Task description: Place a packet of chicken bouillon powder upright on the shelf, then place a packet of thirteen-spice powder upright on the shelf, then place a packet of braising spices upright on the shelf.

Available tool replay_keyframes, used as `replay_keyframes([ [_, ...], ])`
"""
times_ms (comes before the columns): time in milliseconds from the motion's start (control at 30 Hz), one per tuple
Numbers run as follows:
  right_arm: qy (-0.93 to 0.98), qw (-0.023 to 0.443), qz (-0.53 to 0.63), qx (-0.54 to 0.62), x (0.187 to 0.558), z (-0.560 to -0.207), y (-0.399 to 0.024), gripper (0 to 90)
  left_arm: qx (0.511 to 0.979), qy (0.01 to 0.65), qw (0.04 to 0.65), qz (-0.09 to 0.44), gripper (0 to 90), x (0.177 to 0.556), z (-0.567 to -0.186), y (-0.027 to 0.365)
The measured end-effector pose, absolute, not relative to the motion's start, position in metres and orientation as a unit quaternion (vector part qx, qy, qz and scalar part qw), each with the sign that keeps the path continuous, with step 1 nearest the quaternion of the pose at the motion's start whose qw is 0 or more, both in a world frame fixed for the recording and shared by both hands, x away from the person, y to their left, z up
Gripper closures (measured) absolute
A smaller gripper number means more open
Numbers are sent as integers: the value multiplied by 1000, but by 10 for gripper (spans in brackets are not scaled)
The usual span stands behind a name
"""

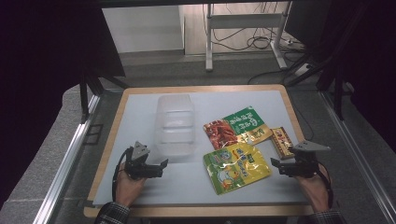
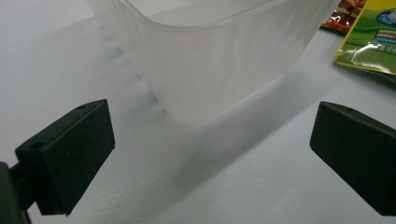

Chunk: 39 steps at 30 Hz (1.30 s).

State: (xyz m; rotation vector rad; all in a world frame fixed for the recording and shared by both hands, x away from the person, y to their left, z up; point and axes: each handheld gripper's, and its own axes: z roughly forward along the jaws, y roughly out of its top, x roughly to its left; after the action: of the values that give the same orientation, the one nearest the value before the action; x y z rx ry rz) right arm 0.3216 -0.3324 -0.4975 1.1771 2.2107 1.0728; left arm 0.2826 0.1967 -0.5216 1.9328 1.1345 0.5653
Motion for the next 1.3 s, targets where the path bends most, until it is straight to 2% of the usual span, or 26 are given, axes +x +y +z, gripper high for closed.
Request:
replay_keyframes([
  [733, 802, 199, 394, 402, 320, -496, -326, 70, 774, 420, 415, 229, 0, 276, -521, 191],
  [1300, 803, 199, 396, 398, 321, -495, -327, 39, 790, 413, 403, 209, 0, 273, -523, 181],
])
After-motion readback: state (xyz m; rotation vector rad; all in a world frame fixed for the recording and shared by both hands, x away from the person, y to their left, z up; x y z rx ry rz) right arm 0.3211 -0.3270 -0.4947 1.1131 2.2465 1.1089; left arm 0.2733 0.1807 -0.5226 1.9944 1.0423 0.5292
